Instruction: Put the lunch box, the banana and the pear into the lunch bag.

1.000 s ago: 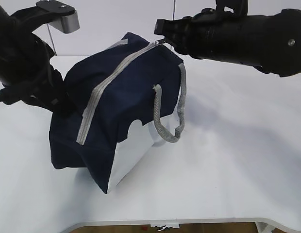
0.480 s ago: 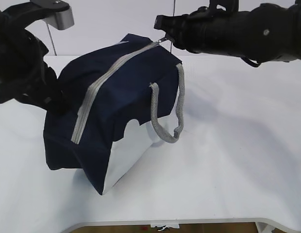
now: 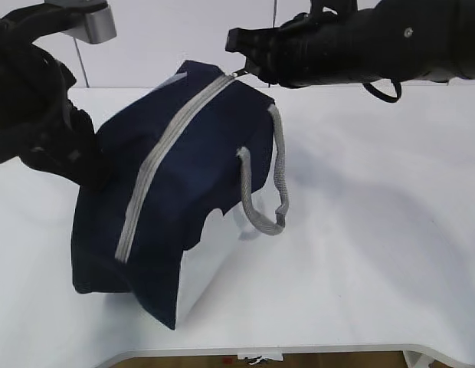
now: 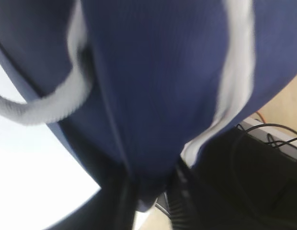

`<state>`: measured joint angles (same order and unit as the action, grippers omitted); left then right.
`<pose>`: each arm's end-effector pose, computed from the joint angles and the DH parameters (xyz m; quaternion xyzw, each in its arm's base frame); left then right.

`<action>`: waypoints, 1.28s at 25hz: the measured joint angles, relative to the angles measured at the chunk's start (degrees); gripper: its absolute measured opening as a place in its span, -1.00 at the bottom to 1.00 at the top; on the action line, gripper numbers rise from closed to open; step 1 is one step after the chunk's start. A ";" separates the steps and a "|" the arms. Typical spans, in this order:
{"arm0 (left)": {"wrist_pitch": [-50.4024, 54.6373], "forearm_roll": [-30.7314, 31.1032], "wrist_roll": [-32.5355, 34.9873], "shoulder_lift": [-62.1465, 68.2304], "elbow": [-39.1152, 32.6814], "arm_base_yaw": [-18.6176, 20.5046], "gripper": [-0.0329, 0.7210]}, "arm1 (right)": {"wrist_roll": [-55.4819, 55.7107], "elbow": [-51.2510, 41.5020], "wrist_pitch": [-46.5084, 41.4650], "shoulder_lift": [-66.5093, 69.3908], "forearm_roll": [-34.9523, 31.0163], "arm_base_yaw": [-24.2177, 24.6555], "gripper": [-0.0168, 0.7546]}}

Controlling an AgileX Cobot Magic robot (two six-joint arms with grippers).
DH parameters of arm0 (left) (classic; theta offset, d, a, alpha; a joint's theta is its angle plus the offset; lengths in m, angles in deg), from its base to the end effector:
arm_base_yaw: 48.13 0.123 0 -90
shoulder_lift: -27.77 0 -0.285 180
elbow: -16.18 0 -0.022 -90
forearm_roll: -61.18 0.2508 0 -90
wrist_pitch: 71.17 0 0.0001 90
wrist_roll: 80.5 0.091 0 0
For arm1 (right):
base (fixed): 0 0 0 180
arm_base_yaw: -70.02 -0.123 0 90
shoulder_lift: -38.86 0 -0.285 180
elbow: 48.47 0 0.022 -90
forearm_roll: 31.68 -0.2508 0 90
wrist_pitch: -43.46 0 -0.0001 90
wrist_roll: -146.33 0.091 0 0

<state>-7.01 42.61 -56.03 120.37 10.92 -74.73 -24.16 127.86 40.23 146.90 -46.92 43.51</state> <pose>0.2503 -0.1545 0.3128 0.3780 0.8997 -0.1573 0.1513 0.3680 0.1851 0.2834 -0.0171 0.8424 0.2385 0.4829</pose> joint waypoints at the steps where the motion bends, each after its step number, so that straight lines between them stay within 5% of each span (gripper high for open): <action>1: 0.02 -0.10 -0.66 -0.09 0.00 0.00 -0.30 | 0.00 0.65 -0.85 0.00 0.00 -0.31 -0.95; 6: 0.62 -0.29 -5.19 -1.09 0.75 0.00 0.10 | 0.00 2.22 -4.86 0.00 0.00 -1.08 -0.95; 24: -0.65 -2.73 -9.62 11.32 16.93 0.00 0.14 | 0.00 2.34 -7.00 0.00 0.00 -1.84 -0.95; 27: -0.65 -2.81 -9.62 12.32 17.57 0.00 -0.14 | 0.00 2.34 -7.00 0.00 0.00 -1.84 -0.95; 30: -0.54 -2.58 -9.04 12.42 17.59 0.00 -0.70 | 0.00 2.41 -7.00 0.00 0.00 -1.84 -0.95; 32: -0.29 -2.58 -7.83 12.42 17.59 0.00 -0.87 | 0.00 2.46 -7.00 0.00 0.00 -1.84 -0.95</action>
<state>-7.31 40.03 -63.86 132.79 28.51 -74.73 -24.16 130.32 33.23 146.90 -46.92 41.67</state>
